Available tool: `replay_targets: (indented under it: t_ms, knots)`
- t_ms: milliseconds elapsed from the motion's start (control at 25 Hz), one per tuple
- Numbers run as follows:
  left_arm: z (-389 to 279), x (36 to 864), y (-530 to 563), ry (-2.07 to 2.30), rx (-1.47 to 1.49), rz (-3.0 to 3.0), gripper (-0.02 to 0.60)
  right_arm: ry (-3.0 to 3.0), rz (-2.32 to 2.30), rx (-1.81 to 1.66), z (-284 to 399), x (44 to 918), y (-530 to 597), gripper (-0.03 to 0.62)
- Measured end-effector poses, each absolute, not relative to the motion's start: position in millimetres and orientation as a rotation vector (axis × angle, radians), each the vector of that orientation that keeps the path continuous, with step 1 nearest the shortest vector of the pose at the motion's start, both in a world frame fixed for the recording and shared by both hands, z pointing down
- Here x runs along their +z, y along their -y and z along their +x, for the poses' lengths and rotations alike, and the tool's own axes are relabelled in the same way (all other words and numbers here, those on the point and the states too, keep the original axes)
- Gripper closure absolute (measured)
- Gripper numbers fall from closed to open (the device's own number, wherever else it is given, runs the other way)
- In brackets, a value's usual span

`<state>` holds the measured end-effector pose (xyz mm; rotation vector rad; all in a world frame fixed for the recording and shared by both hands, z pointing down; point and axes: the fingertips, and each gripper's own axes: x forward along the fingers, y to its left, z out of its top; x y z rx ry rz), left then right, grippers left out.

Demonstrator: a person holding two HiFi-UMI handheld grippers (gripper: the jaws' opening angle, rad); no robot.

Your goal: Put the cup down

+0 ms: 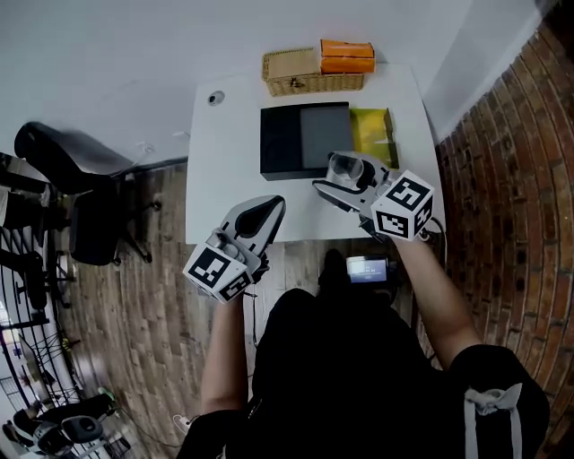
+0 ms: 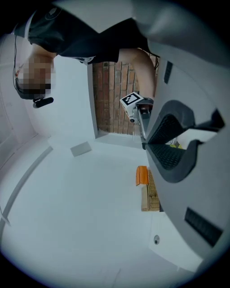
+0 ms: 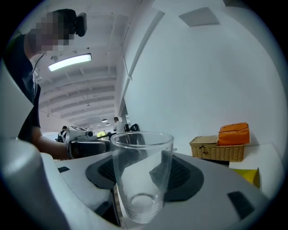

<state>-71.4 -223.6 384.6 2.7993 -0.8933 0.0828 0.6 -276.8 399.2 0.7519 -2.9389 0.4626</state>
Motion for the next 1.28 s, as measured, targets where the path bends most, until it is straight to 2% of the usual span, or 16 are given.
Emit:
replay_targets:
  t_ms: [1280]
  knots:
    - [-118,394,280,0.817,0.076,2.806,0.574,2.909,0.768,0.441,-51,403,325,0.312]
